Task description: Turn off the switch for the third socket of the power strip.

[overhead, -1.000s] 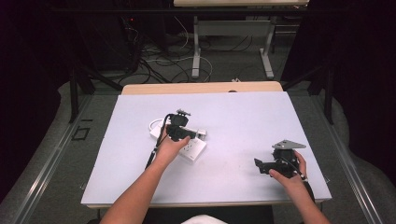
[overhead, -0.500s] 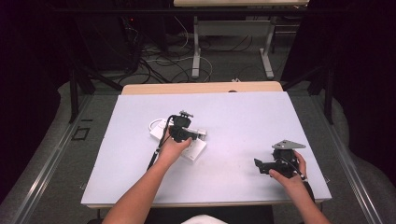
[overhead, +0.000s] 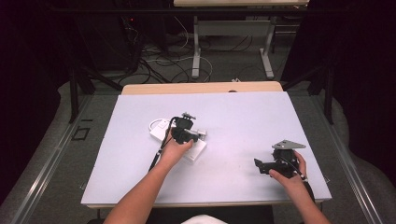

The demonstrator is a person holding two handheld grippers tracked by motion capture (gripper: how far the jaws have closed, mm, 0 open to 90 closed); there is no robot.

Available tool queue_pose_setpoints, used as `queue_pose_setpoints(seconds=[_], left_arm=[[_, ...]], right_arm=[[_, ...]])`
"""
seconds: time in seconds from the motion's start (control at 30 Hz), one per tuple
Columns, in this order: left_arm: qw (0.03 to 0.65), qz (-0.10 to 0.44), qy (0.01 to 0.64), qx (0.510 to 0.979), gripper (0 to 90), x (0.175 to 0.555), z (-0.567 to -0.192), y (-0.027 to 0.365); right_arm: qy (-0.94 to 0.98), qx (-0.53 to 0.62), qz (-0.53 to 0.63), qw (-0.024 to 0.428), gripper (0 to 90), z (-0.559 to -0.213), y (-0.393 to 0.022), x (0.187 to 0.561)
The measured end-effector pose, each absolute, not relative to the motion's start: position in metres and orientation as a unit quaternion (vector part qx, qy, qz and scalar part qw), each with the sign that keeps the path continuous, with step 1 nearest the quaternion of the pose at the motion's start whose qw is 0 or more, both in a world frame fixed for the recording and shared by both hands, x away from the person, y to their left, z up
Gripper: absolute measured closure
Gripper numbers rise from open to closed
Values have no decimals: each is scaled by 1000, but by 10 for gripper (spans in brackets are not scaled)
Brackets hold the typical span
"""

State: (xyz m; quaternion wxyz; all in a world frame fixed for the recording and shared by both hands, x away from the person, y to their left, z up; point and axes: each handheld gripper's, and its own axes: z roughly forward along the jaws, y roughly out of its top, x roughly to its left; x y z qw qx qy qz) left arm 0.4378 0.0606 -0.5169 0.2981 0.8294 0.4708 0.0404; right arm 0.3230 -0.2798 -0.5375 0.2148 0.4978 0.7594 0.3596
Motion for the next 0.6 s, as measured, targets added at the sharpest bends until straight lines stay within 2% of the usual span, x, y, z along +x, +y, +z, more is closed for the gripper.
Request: queue_pose_setpoints(seconds=[0.6], left_arm=[[303,47,475,825,891,435,-518,60]], right_arm=[[761,496,361,214,54,-538,-279,323]])
